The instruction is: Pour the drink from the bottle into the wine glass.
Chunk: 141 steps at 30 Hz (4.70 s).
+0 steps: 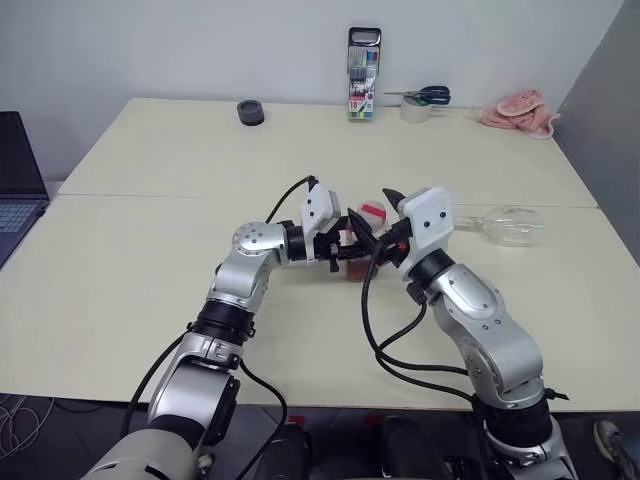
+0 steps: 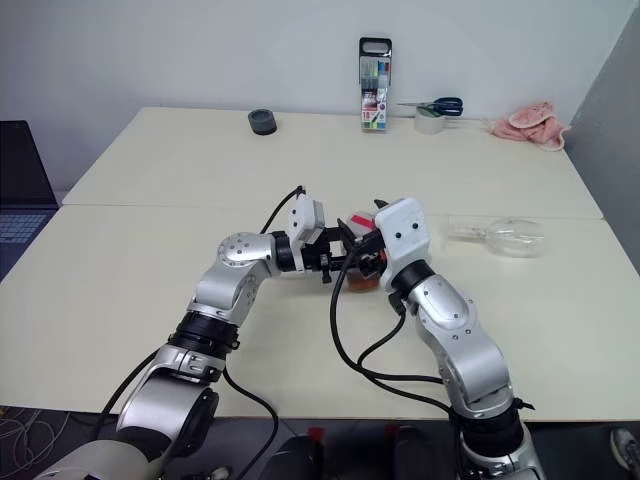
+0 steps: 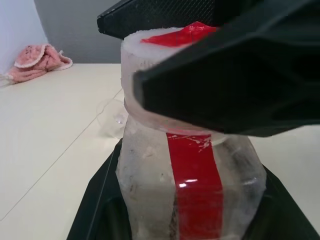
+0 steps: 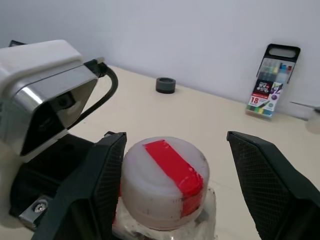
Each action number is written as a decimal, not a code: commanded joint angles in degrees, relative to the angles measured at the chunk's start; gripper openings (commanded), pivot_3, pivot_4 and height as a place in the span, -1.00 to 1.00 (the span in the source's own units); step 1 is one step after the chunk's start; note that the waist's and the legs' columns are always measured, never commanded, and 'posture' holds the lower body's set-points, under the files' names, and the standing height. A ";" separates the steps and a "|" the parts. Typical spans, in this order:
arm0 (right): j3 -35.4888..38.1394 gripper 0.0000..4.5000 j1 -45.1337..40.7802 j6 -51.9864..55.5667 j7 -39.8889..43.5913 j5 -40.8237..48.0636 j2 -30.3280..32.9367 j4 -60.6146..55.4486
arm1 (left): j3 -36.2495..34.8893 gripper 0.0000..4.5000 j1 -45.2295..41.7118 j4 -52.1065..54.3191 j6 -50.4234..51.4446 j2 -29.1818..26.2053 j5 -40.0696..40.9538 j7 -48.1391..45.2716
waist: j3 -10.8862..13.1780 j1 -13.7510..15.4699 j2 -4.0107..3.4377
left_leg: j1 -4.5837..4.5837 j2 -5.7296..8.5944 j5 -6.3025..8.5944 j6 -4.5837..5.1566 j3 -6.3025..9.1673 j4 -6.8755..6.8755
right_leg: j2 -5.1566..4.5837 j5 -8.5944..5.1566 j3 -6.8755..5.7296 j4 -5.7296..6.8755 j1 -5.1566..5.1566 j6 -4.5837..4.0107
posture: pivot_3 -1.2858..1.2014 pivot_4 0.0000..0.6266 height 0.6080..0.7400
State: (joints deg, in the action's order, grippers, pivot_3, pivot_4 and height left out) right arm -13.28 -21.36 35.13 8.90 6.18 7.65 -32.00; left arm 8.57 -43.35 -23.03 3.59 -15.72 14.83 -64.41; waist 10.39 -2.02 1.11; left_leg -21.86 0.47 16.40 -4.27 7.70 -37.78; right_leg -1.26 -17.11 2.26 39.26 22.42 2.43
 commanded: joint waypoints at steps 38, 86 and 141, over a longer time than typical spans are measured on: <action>11.55 0.73 -5.19 2.47 28.21 21.05 21.86 0.07 | -0.66 -0.20 -0.28 2.53 0.19 -1.57 0.00 0.17 | 0.08 0.16 -0.12 | -0.04 0.01 0.11 0.20 0.03 -0.06 | -0.04 0.02 -0.05 -0.10 -0.05 0.00 | 0.03 -0.52 1.00; 7.07 -0.19 -7.96 -5.26 30.81 15.39 14.30 7.60 | -0.05 -0.21 -0.97 1.43 -1.20 -1.96 -0.20 -4.23 | 0.08 -0.37 -0.13 | 0.03 0.04 0.11 0.20 -0.10 -0.15 | -0.01 0.02 0.07 0.21 0.04 0.00 | 0.03 -0.52 1.00; 7.77 0.91 -6.26 1.35 20.21 16.61 17.59 -1.26 | -2.49 -0.21 -4.28 -1.45 2.28 -2.78 2.84 -8.87 | 0.08 -0.41 -0.13 | 0.00 0.00 0.11 0.20 -0.07 -0.12 | 0.01 0.01 0.06 0.24 0.10 -0.01 | 0.03 -0.52 1.00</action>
State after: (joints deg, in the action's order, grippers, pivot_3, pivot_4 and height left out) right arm -4.70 -26.51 38.52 30.25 24.69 25.61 -32.98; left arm 7.06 -45.88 -25.27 6.11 -18.33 16.38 -72.71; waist 10.46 -2.43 0.98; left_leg -21.87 0.48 16.51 -4.07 7.64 -37.91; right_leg -1.24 -17.10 2.31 39.50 22.52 2.42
